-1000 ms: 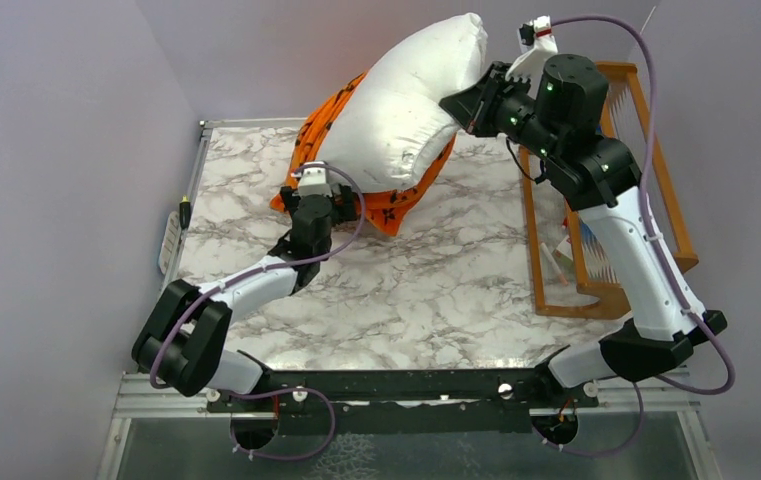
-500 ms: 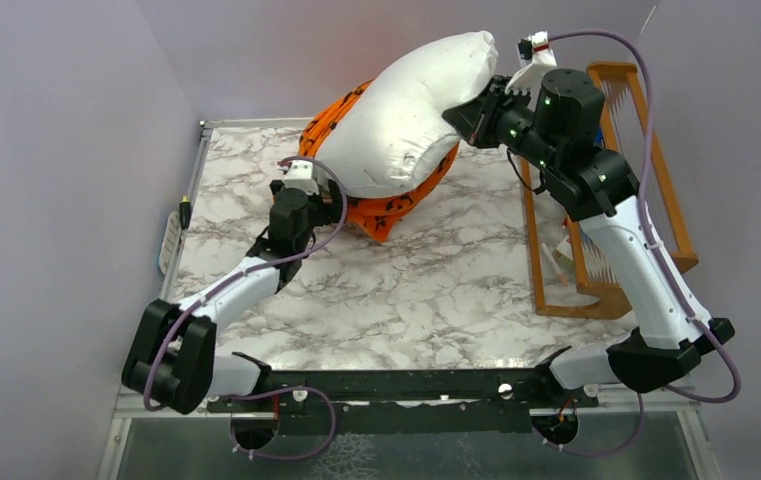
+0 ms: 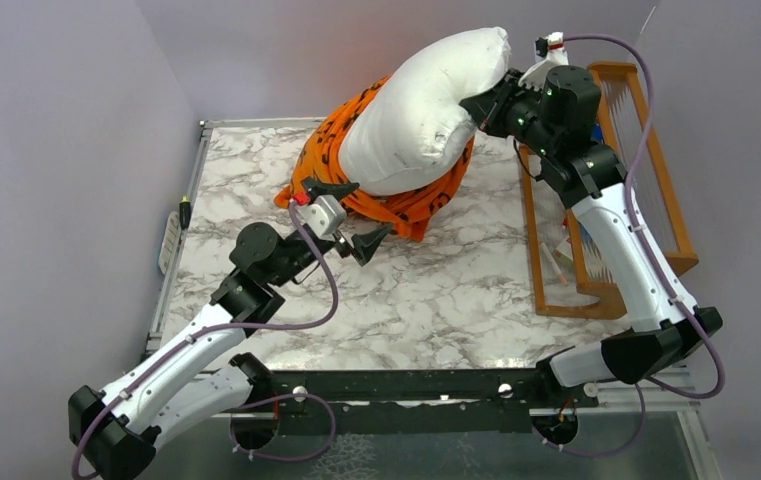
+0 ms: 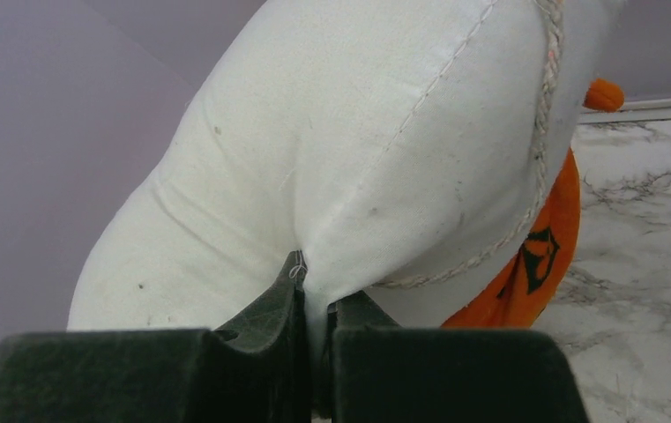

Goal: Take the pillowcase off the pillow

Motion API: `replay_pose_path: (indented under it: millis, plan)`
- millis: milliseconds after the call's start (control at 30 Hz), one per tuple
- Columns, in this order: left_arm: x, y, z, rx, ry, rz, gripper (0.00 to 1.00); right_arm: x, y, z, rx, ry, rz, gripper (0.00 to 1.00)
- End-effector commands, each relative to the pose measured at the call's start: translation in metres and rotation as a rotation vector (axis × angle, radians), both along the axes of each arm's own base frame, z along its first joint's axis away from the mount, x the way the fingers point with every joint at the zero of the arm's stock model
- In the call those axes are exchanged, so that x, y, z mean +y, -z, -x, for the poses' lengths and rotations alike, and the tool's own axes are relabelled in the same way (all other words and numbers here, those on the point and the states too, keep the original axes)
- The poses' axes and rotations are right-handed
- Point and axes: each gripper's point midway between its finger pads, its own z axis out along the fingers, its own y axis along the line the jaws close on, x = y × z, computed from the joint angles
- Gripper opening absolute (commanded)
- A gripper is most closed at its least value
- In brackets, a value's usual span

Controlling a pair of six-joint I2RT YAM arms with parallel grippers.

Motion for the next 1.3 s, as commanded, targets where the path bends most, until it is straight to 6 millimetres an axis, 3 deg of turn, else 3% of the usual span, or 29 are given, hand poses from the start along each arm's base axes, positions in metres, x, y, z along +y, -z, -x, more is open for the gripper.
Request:
replay_pose_path:
  millis: [0,133,333,467,633,967,1167,1267]
  plan:
    - [-0.011,-0.022,0.009,-0.161,0.023,-0.044,0.99,0.019,-0.006,-0.007,-0.035,-0.08,-0.057,0.01]
    - [-0.023,-0.019,-0.022,-0.216,-0.201,-0.139,0.99,0.03,0.007,-0.006,0.002,-0.126,-0.085,0.01]
    - [-0.058,-0.034,-0.045,-0.331,-0.368,-0.182,0.98,0.033,0.011,0.003,0.012,-0.157,-0.099,0.01]
    - [-0.053,-0.05,-0.049,-0.37,-0.437,-0.091,0.99,0.033,0.016,0.006,0.02,-0.163,-0.094,0.01]
    - [-0.021,-0.068,-0.037,-0.42,-0.543,0.024,0.99,0.031,0.023,0.005,0.021,-0.156,-0.08,0.01]
    - [0.003,-0.076,0.009,-0.541,-0.424,0.038,0.99,0.041,0.031,-0.001,0.038,-0.192,-0.097,0.01]
    - [-0.03,-0.055,-0.005,-0.54,-0.274,-0.175,0.98,0.045,0.025,0.002,0.033,-0.216,-0.12,0.01]
    - [-0.034,-0.058,-0.007,-0.515,-0.132,-0.15,0.99,0.045,0.022,0.005,0.032,-0.227,-0.122,0.01]
